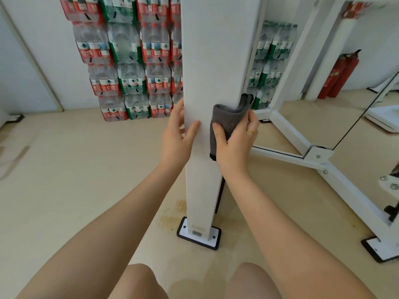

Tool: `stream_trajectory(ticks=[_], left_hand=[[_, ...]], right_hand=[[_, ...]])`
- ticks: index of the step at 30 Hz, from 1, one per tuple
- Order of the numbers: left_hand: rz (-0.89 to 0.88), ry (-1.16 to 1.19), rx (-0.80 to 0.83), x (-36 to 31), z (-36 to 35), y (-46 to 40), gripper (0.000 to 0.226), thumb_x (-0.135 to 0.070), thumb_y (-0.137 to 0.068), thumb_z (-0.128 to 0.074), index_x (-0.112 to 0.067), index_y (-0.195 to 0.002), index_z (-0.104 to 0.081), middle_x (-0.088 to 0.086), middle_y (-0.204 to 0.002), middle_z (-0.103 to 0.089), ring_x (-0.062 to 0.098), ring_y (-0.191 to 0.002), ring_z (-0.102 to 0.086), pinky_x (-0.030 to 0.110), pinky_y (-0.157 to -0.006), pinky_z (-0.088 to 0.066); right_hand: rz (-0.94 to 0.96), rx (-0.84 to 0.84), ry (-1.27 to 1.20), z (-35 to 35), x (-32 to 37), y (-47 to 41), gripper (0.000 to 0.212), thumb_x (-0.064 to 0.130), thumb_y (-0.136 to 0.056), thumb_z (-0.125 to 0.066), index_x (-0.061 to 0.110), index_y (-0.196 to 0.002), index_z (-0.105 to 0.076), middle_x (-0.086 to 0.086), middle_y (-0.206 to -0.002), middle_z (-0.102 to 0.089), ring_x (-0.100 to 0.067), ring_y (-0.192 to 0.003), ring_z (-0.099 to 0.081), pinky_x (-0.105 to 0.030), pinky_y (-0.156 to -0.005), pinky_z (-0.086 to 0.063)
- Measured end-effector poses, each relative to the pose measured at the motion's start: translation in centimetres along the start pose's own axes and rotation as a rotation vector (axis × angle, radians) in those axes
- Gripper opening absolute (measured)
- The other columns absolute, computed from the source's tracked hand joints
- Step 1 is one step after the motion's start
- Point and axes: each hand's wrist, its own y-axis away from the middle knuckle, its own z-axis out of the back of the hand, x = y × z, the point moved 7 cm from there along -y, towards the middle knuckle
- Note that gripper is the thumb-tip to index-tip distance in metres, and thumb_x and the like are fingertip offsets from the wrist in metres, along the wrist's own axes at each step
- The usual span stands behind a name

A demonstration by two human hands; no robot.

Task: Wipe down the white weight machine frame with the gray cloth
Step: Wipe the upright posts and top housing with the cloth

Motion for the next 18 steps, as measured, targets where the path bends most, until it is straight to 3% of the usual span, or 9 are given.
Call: stream_trajectory(ticks=[2, 6, 10, 13, 18], left_hand=[[0.019, 0.017, 0.013, 0.3, 0.0, 0.2, 0.055, -0.016, -0.091, -0.054, -0.026, -0.141, -0.032, 0.0, -0.128, -0.056, 0.016, -0.114, -0.055, 0.042, -0.094, -0.047], [0.009, -0.007, 0.021, 0.2, 0.2, 0.0, 0.057, -0.017, -0.091, -0.055, -0.027, -0.142, -0.033, 0.0, -0.129, -0.056, 0.017, -0.115, -0.055, 0.043, -0.095, -0.046], [-0.07, -0.097, 0.035, -1.2, 0.7, -0.9, 0.047, -0.02, -0.086, -0.064, -0.021, -0.128, -0.043, -0.008, -0.12, -0.054, 0.006, -0.106, -0.054, 0.027, -0.088, -0.048], [-0.129, -0.147, 0.041, -2.9, 1.2, -2.5, 0.048, -0.021, -0.084, -0.065, -0.017, -0.126, -0.043, -0.003, -0.125, -0.051, 0.007, -0.11, -0.051, 0.023, -0.089, -0.046], [-0.219, 0.038, 0.03, -7.8, 1.4, -6.1, 0.049, -0.029, -0.085, -0.06, -0.034, -0.13, -0.039, -0.006, -0.128, -0.051, 0.003, -0.106, -0.053, 0.02, -0.086, -0.048]], right_hand=[[0.012, 0.048, -0.007, -0.1, -0.6, 0.3, 0.066, 0.019, -0.085, -0.064, -0.002, -0.14, -0.033, -0.019, -0.141, -0.031, -0.034, -0.126, -0.032, -0.033, -0.106, -0.025], [0.02, 0.092, -0.033, -0.3, -1.9, 1.2, 0.058, 0.016, -0.087, -0.062, 0.001, -0.137, -0.039, -0.015, -0.14, -0.032, -0.029, -0.125, -0.032, -0.017, -0.1, -0.02], [0.021, 0.023, -0.098, 0.4, 0.0, -0.3, 0.064, 0.019, -0.079, -0.07, 0.004, -0.135, -0.043, -0.009, -0.134, -0.037, -0.021, -0.121, -0.036, -0.024, -0.102, -0.029], [0.053, -0.009, -0.131, 1.3, 2.3, -2.3, 0.069, 0.021, -0.074, -0.075, 0.005, -0.134, -0.044, -0.004, -0.13, -0.037, -0.019, -0.118, -0.038, -0.024, -0.101, -0.032], [0.13, -0.035, -0.162, 3.3, 6.9, -6.1, 0.067, 0.024, -0.071, -0.078, 0.002, -0.128, -0.05, 0.0, -0.12, -0.038, -0.022, -0.116, -0.043, -0.038, -0.101, -0.039]])
